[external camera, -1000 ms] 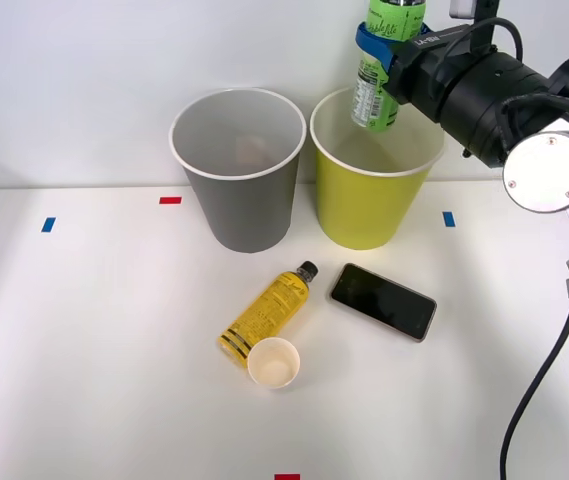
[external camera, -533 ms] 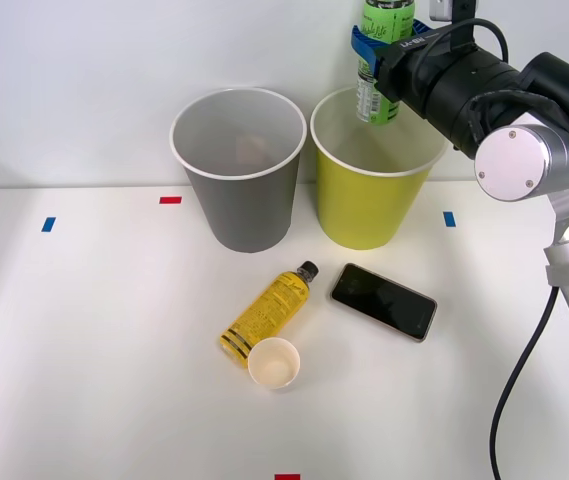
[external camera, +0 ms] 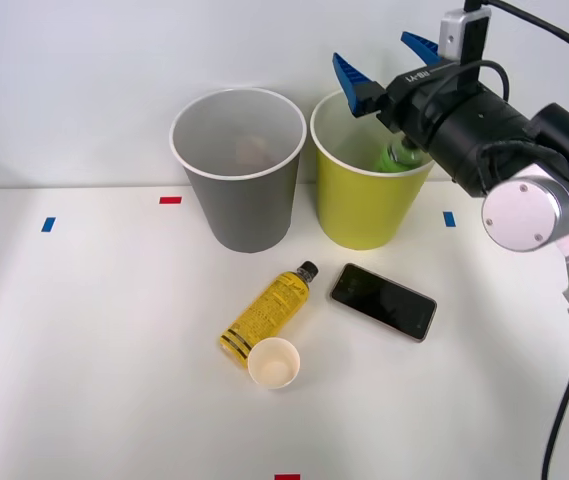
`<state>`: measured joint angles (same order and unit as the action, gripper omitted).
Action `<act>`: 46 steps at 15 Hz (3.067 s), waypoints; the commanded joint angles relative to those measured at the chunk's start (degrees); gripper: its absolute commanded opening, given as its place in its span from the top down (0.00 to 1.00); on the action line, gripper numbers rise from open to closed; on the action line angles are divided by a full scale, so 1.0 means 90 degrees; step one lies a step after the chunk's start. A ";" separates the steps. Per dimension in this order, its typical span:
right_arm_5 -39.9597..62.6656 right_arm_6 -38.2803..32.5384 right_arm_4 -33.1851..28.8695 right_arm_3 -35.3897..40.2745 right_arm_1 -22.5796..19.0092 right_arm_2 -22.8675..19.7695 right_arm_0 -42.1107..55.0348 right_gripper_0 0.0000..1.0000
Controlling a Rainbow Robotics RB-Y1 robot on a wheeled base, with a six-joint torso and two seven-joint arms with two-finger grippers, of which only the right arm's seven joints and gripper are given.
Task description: Put cans in the gray bin, plastic bottles in the light green bin
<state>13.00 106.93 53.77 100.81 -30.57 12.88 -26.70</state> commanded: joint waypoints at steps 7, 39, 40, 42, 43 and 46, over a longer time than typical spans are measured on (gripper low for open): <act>-0.1708 -0.0016 0.0236 0.3115 -0.0949 -0.0338 0.4315 0.00; -0.6005 -0.2838 -0.4949 -0.0332 0.1600 -0.0015 0.7088 0.00; -0.6288 -0.2789 -0.4920 -0.0498 0.1444 0.0072 0.7078 0.00; -0.6591 -0.2526 -0.4910 -0.0566 0.1170 0.0131 0.7254 0.00; -0.6679 -0.2164 -0.4891 -0.0566 0.1073 0.0151 0.7362 0.00; -0.6845 -0.1334 -0.4822 -0.0566 0.0858 0.0375 0.7830 0.00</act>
<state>-47.98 92.98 10.02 95.72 -21.97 15.19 42.23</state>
